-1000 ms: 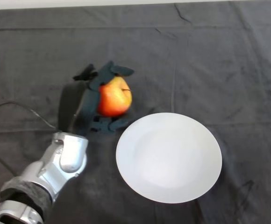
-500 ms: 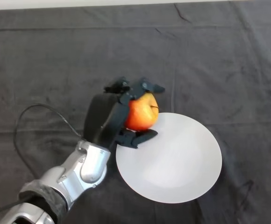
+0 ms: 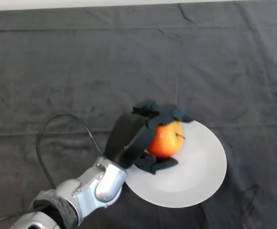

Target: Move the apple to the plate

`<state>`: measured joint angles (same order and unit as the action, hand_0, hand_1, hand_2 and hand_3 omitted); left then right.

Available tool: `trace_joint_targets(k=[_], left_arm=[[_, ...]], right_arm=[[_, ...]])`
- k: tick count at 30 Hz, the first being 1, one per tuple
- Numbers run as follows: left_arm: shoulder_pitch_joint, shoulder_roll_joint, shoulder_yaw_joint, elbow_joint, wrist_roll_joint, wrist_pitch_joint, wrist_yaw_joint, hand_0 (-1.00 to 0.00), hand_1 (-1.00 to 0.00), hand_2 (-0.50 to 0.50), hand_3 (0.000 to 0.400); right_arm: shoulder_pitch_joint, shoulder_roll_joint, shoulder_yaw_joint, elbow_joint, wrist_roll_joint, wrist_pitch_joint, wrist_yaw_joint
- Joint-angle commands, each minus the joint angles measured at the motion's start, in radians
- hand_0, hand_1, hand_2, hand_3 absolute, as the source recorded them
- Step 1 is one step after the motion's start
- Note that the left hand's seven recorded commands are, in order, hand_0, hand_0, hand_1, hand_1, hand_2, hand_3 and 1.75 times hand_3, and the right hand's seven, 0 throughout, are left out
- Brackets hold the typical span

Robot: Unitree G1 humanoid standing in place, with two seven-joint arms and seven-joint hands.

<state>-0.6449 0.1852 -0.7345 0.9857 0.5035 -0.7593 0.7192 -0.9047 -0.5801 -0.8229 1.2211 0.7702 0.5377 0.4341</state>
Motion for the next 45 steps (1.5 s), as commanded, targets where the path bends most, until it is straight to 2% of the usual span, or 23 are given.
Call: trace_joint_targets(k=[1, 8, 9, 10, 11, 12, 13, 14, 15, 16, 17, 32, 37, 45], left_arm=[[-0.031, 0.017, -0.030, 0.043, -0.001, -0.010, -0.014, -1.00, -1.00, 0.00, 0.400], [-0.056, 0.022, -0.098, 0.079, 0.042, -0.004, -0.020, -1.00, -1.00, 0.00, 0.400], [-0.061, 0.024, -0.104, 0.084, 0.046, -0.004, -0.023, -0.99, -0.97, -0.01, 0.397], [-0.065, 0.025, -0.110, 0.088, 0.049, -0.005, -0.025, -0.91, -0.94, 0.01, 0.376], [-0.070, 0.027, -0.116, 0.093, 0.053, -0.006, -0.026, -0.63, -0.82, 0.10, 0.329], [-0.073, 0.029, -0.120, 0.097, 0.056, -0.007, -0.027, -0.57, -0.80, 0.11, 0.318], [-0.076, 0.030, -0.123, 0.101, 0.059, -0.008, -0.028, -0.37, -0.69, 0.16, 0.276], [-0.080, 0.032, -0.126, 0.106, 0.061, -0.009, -0.029, 0.00, -0.43, 0.21, 0.171], [-0.083, 0.034, -0.128, 0.109, 0.062, -0.010, -0.030, 0.00, -0.36, 0.18, 0.143], [-0.086, 0.035, -0.129, 0.113, 0.063, -0.011, -0.031, 0.00, -0.02, 0.01, 0.008], [-0.090, 0.037, -0.130, 0.117, 0.064, -0.012, -0.031, 0.00, 0.00, 0.00, 0.000], [-0.116, 0.064, -0.102, 0.149, 0.060, -0.018, 0.007, 0.00, 0.00, 0.00, 0.000], [-0.126, 0.100, -0.079, 0.143, 0.063, -0.032, 0.034, 0.00, 0.00, 0.00, 0.000], [-0.115, 0.169, -0.046, 0.146, 0.090, -0.057, 0.119, 0.00, 0.00, 0.00, 0.000]], right_arm=[[0.033, -0.020, -0.0049, 0.010, 0.0091, -0.006, 0.0012], [0.032, -0.021, -0.0052, 0.011, 0.0091, -0.006, 0.0017], [0.032, -0.021, -0.0052, 0.012, 0.0091, -0.006, 0.0018], [0.032, -0.021, -0.0053, 0.012, 0.0091, -0.006, 0.0019], [0.032, -0.021, -0.0053, 0.012, 0.0091, -0.006, 0.0019], [0.031, -0.021, -0.0053, 0.012, 0.0091, -0.006, 0.0020], [0.031, -0.021, -0.0054, 0.013, 0.0091, -0.006, 0.0021], [0.031, -0.021, -0.0054, 0.013, 0.0091, -0.006, 0.0022], [0.031, -0.021, -0.0055, 0.013, 0.0091, -0.006, 0.0023], [0.031, -0.022, -0.0055, 0.013, 0.0091, -0.006, 0.0023], [0.031, -0.022, -0.0055, 0.014, 0.0091, -0.006, 0.0024], [0.030, -0.023, -0.0059, 0.017, 0.0089, -0.006, 0.0035], [0.030, -0.023, -0.0060, 0.017, 0.0087, -0.006, 0.0037], [0.029, -0.024, -0.0062, 0.018, 0.0085, -0.006, 0.0042]])
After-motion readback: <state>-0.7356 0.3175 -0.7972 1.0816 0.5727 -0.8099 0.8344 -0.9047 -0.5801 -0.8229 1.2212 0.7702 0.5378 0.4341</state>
